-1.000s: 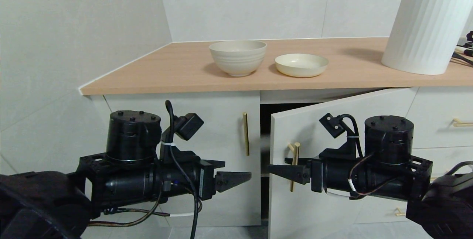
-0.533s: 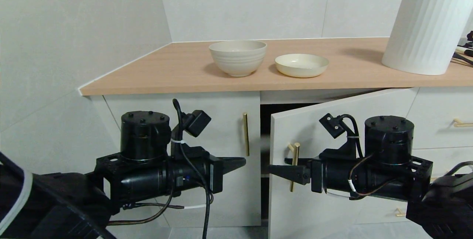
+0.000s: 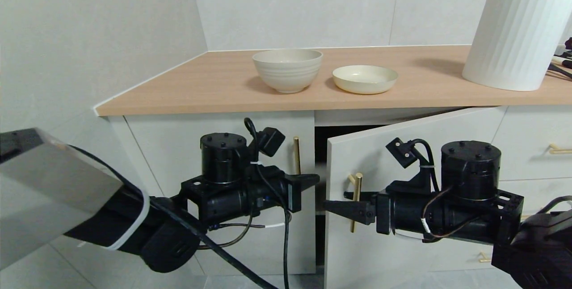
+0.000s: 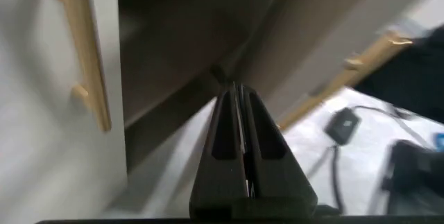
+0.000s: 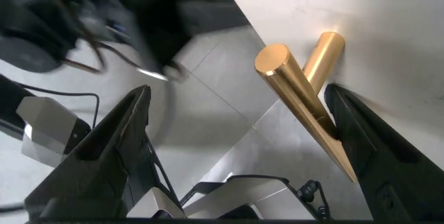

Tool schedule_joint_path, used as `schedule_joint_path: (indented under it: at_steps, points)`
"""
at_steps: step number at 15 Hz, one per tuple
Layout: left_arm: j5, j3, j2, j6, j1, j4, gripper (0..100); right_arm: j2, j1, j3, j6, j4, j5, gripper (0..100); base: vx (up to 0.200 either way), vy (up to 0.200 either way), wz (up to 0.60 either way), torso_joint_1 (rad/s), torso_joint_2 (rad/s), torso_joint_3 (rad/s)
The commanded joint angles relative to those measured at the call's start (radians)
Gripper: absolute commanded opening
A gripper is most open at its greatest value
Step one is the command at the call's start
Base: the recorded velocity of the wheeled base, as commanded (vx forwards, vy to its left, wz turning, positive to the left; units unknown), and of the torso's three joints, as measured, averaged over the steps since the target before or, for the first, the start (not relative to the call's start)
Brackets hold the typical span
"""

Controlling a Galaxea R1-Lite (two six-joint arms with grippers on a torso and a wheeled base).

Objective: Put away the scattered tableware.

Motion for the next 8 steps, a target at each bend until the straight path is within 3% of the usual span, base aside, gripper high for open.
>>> schedule_joint_path:
  at_steps: [1,4,8]
  points:
    - [0.081,-0.038,0.133,0.009,-0.022,-0.074,0,0.005,0.001,0.001,0.000,0.002,-0.001,100,0.000,0.000,0.00,0.000,0.00,0.000]
    - [0.090,-0.042,0.142,0.005,-0.032,-0.115,0,0.004,0.001,0.002,0.000,0.002,-0.001,100,0.000,0.000,0.00,0.000,0.00,0.000]
    - [0.100,-0.047,0.219,0.003,-0.051,-0.288,0,0.010,-0.007,0.015,-0.074,0.002,-0.024,100,0.000,0.000,0.00,0.000,0.00,0.000]
